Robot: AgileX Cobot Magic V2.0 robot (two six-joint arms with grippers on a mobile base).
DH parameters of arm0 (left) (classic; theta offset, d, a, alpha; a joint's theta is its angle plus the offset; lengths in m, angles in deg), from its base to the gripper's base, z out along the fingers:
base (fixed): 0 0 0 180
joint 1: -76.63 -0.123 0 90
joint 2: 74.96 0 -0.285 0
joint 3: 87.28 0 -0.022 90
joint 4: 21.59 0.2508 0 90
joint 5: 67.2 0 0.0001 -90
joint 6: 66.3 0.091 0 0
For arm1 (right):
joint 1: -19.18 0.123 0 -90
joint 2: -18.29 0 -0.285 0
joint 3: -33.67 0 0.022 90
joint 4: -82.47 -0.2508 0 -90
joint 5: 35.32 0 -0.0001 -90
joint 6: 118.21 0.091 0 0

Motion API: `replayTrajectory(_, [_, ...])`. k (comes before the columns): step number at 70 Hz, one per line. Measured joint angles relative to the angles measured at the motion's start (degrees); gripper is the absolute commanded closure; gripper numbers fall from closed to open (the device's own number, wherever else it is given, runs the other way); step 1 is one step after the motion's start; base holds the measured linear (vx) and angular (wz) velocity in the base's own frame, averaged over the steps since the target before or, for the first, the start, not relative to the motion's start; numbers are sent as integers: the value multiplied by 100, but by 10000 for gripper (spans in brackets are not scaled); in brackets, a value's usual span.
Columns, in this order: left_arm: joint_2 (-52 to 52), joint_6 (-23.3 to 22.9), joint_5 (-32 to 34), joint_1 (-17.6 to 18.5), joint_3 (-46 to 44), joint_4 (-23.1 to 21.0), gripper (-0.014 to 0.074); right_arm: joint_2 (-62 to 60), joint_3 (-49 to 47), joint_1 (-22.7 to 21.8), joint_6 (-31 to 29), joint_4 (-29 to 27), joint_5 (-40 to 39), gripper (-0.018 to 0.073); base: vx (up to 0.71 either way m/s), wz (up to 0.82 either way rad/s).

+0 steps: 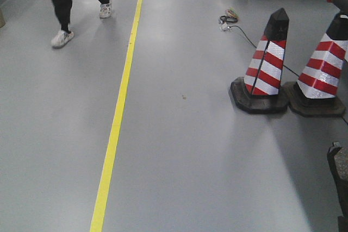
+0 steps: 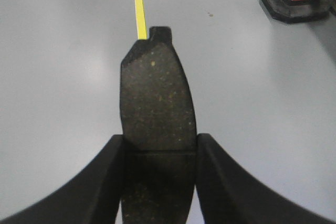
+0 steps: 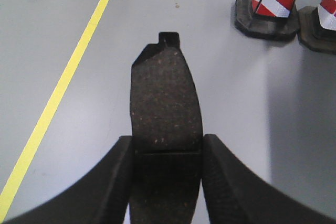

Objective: Move and align brake pads A on conveyor
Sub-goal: 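Drive forward along the yellow floor line carrying both pads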

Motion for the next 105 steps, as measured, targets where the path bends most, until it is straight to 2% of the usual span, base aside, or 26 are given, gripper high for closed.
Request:
replayTrajectory(79, [0,0,0,0,0,0,440,0,6,0,0,-4,2,322,52,0])
replayTrajectory(105, [0,0,0,0,0,6,440,0,6,0,0,-4,2,322,45,-20])
